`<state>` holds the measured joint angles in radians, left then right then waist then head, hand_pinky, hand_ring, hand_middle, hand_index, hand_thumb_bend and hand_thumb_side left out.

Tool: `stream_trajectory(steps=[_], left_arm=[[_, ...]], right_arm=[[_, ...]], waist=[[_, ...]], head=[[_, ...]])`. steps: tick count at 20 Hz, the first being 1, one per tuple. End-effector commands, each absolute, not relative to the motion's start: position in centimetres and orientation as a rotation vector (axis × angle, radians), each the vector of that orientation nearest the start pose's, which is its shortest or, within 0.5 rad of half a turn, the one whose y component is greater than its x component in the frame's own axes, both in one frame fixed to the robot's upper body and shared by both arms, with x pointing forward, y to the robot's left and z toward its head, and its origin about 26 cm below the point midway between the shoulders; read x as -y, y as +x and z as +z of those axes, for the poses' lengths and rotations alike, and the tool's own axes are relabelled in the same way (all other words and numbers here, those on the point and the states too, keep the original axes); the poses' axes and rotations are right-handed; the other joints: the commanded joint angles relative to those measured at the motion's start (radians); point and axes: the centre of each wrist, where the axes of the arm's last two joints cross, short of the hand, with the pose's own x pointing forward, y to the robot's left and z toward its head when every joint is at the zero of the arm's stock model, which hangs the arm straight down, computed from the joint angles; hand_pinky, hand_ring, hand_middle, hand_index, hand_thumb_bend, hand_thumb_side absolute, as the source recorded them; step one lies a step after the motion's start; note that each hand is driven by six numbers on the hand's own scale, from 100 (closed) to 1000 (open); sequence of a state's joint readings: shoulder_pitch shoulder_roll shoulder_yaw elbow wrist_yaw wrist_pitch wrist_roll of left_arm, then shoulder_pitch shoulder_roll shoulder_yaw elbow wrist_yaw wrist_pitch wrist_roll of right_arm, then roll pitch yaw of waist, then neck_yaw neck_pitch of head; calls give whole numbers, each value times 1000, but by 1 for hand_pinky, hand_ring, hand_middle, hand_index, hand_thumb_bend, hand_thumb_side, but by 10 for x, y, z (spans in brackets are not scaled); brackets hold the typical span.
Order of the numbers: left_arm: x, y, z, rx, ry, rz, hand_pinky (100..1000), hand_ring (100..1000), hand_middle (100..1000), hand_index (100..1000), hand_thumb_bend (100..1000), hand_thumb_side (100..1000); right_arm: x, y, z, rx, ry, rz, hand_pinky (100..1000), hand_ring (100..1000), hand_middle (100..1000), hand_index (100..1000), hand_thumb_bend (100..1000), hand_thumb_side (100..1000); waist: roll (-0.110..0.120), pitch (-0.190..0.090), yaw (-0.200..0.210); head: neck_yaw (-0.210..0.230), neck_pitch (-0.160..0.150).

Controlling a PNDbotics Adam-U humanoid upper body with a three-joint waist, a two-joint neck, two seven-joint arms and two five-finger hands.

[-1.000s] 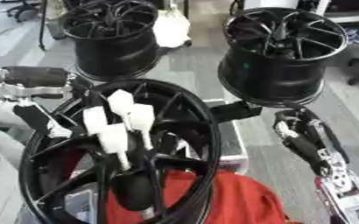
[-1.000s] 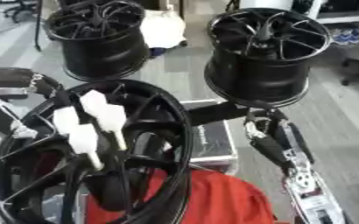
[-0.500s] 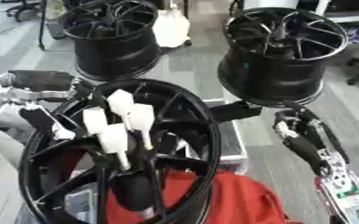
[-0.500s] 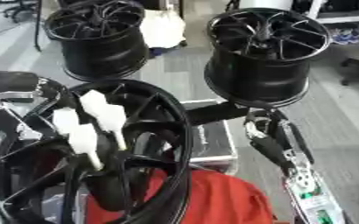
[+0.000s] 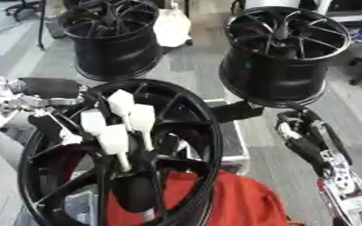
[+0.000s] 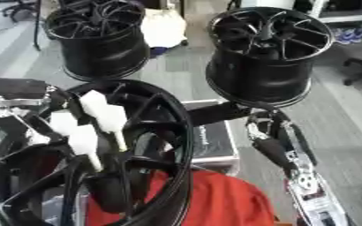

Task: Pull the pin out of the wheel hub.

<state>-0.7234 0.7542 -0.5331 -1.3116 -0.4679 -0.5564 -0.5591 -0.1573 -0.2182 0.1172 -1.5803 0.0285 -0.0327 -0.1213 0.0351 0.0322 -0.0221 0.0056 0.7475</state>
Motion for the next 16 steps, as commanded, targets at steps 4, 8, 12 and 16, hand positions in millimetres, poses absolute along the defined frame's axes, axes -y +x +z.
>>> stream_trajectory(steps=[4, 8, 12, 16], left_arm=[[-297, 413, 183, 1184, 172, -2671, 410, 483, 552, 739, 100, 205], [-298, 414, 195, 1265, 172, -2638, 367, 448, 506, 702, 100, 165], [-301, 411, 231, 1389, 241, -2596, 373, 452, 509, 705, 100, 151], [-317, 399, 276, 1489, 356, -2516, 383, 457, 514, 711, 100, 135]], right_arm=[[253, 317, 46, 1784, -178, 242, 638, 610, 671, 873, 100, 335], [253, 317, 46, 1783, -180, 240, 638, 610, 671, 872, 100, 335], [253, 317, 46, 1783, -179, 240, 638, 610, 671, 872, 100, 336], [254, 317, 46, 1782, -184, 240, 638, 610, 671, 872, 100, 336]], waist=[[-2, -7, 1], [-3, -7, 2], [-3, -8, 4], [-2, -9, 9]], head=[[1, -3], [0, -5], [0, -5], [-2, -5]])
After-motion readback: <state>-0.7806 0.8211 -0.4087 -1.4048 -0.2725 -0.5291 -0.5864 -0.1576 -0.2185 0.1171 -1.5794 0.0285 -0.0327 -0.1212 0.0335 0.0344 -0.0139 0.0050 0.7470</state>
